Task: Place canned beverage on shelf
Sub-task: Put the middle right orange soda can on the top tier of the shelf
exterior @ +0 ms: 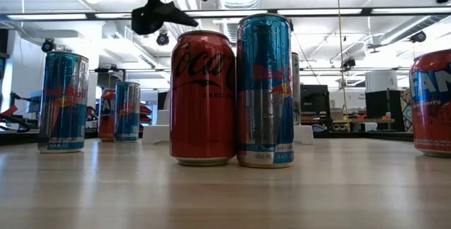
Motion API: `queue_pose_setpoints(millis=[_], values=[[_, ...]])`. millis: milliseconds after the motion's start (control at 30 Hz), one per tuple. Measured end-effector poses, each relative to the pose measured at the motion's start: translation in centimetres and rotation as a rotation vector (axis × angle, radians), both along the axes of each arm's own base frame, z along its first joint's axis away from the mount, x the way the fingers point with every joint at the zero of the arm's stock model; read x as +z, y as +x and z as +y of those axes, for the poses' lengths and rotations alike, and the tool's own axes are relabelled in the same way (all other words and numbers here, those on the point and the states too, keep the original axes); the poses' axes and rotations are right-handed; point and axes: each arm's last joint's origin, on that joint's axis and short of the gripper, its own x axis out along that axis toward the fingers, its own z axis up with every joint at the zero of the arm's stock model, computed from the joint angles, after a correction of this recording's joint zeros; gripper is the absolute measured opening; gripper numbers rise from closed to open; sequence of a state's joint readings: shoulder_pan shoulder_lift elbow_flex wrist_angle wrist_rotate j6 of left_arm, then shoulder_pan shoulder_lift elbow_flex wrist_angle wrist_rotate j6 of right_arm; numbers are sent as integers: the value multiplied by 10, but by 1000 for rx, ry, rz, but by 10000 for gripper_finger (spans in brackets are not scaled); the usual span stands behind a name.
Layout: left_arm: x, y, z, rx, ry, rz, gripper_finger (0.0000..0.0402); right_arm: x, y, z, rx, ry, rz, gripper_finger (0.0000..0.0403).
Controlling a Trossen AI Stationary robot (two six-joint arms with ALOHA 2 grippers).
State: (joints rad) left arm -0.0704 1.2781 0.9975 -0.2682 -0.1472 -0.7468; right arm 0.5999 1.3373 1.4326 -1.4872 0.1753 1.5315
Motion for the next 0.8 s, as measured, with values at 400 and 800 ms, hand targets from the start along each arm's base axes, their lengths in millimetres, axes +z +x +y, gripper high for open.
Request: queue_pose_setpoints(millis=[400, 800], values=[[12, -5, -18, 66, -6, -48, 215, 3, -36, 19, -56, 24, -2, 348], [-7, -2, -41, -2, 132, 68, 215, 71, -20, 2, -182, 392, -91, 329]])
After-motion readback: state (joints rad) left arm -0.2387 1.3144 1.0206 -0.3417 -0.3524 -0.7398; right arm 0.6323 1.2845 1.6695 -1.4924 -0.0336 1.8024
